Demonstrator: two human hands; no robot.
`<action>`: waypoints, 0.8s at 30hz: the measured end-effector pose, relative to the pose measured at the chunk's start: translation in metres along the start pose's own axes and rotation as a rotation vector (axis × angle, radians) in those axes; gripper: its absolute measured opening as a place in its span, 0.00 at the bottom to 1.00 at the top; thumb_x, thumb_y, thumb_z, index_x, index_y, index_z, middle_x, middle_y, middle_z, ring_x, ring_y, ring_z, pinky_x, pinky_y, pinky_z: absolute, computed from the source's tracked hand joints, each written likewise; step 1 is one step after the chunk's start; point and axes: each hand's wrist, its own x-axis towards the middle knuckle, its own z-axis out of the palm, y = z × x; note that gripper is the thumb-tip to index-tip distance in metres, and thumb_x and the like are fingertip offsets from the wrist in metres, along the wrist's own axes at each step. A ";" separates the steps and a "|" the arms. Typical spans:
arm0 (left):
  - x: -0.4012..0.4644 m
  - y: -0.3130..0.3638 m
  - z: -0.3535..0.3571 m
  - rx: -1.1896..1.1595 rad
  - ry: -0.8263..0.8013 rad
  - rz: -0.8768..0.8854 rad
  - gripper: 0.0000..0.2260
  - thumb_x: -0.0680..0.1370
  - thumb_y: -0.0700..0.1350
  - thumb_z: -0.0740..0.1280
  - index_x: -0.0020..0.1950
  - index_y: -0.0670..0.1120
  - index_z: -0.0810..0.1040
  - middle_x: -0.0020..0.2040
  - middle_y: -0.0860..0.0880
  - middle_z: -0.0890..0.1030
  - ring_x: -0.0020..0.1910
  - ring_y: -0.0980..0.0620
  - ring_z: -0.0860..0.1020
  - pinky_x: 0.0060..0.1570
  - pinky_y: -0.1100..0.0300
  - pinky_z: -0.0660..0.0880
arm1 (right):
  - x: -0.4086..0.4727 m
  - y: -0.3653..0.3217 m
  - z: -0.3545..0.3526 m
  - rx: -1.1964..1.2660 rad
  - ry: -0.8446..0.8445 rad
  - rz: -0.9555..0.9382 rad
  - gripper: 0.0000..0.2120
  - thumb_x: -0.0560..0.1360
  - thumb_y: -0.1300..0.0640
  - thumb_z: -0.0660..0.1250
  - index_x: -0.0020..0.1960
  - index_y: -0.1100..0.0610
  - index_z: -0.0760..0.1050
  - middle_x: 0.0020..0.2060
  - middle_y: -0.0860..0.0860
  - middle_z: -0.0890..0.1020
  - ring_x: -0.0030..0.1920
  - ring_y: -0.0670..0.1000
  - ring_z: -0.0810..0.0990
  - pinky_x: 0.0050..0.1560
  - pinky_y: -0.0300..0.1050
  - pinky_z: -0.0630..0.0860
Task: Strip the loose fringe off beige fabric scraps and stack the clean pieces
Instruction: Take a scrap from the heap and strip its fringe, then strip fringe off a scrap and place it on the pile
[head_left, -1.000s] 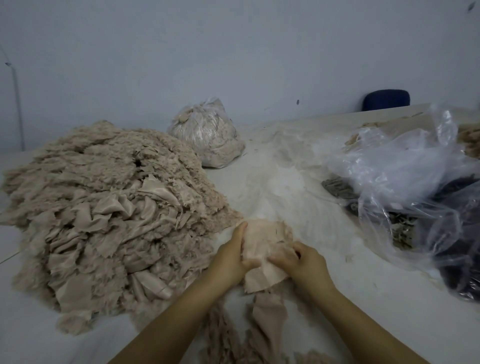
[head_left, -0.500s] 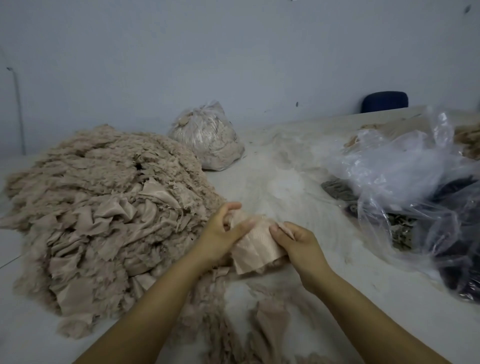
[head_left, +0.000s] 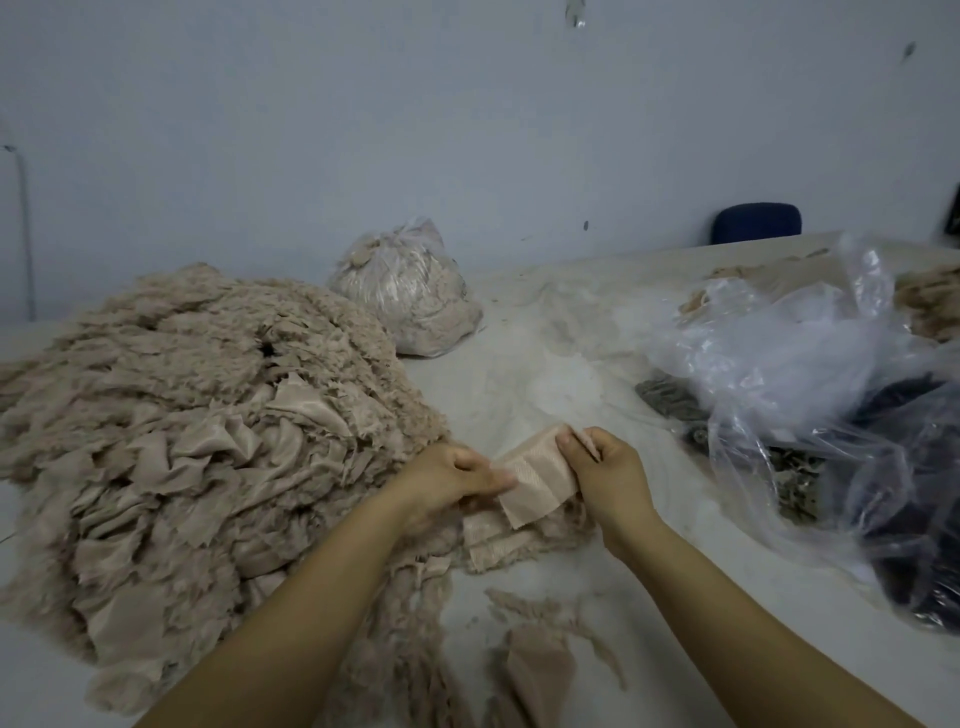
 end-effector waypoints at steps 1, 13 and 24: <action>-0.002 0.002 -0.002 0.050 -0.020 -0.011 0.22 0.65 0.44 0.77 0.52 0.31 0.79 0.47 0.37 0.81 0.43 0.46 0.77 0.49 0.53 0.78 | 0.002 -0.003 0.002 0.005 0.003 -0.008 0.16 0.78 0.55 0.65 0.32 0.56 0.70 0.26 0.47 0.70 0.30 0.47 0.67 0.33 0.43 0.64; 0.005 0.005 0.007 -0.291 0.146 0.006 0.09 0.80 0.38 0.62 0.39 0.44 0.71 0.31 0.48 0.69 0.21 0.58 0.67 0.21 0.66 0.65 | 0.009 0.013 0.003 -0.011 0.075 0.085 0.19 0.78 0.57 0.65 0.32 0.56 0.61 0.26 0.50 0.63 0.30 0.50 0.61 0.31 0.43 0.59; 0.006 -0.003 0.014 -0.458 0.161 -0.089 0.10 0.78 0.31 0.61 0.58 0.38 0.72 0.46 0.40 0.77 0.39 0.47 0.77 0.38 0.56 0.77 | 0.000 -0.022 0.027 0.140 -0.015 -0.078 0.17 0.78 0.57 0.65 0.34 0.57 0.63 0.27 0.49 0.64 0.28 0.45 0.63 0.28 0.37 0.62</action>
